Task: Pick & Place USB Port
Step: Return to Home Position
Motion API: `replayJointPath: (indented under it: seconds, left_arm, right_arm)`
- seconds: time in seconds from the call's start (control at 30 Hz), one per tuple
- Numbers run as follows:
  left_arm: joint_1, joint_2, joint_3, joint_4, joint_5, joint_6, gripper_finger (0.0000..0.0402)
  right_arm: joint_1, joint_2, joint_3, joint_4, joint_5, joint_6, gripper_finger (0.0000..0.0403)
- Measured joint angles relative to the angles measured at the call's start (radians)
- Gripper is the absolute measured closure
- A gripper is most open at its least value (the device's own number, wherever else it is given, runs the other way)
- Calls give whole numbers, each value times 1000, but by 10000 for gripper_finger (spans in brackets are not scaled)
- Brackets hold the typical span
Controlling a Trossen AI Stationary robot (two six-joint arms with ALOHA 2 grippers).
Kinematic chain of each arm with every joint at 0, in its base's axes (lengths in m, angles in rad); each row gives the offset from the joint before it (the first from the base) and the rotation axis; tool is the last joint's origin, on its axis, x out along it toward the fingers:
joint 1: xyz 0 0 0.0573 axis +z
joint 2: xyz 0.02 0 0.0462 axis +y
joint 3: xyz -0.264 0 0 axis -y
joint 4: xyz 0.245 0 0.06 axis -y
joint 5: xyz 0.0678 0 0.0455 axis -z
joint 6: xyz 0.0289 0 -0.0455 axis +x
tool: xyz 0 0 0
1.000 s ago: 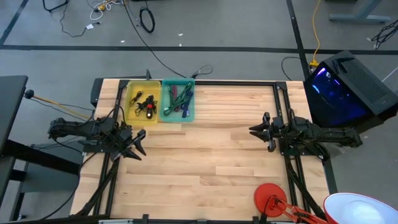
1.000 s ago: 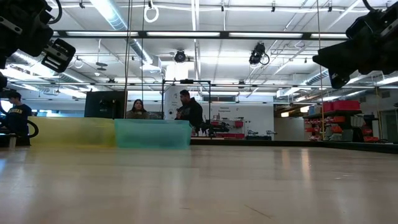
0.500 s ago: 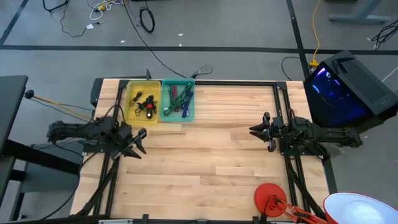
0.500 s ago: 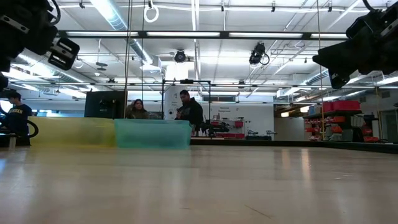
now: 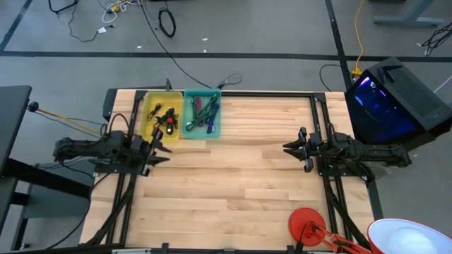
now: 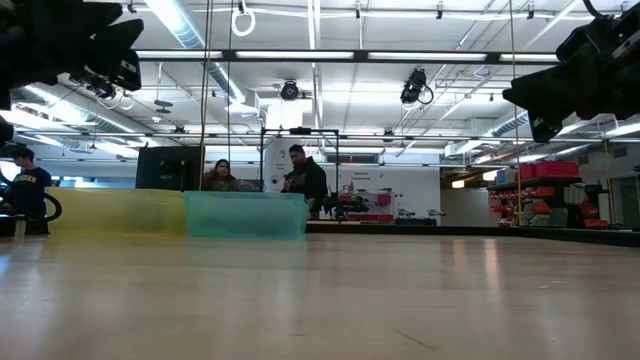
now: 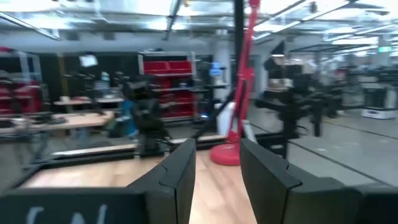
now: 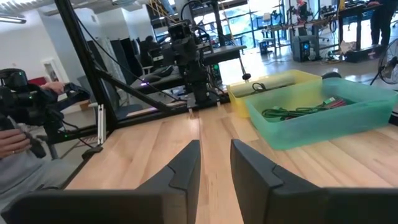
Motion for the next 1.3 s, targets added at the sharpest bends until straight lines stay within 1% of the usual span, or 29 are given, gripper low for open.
replayJointPath:
  seconds: [0.1,0.17,0.4,1.3]
  left_arm:
    - [0,0,0,0,-40,2,273]
    - [0,0,0,-5,-39,-7,273]
    - [0,4,0,-3,-21,-113,273]
    - [0,5,-1,-2,-20,-107,273]
  right_arm:
    - [0,0,0,0,0,0,311]
    - [0,0,0,0,0,0,311]
    - [0,0,0,0,0,0,311]
    - [0,0,0,0,0,0,311]
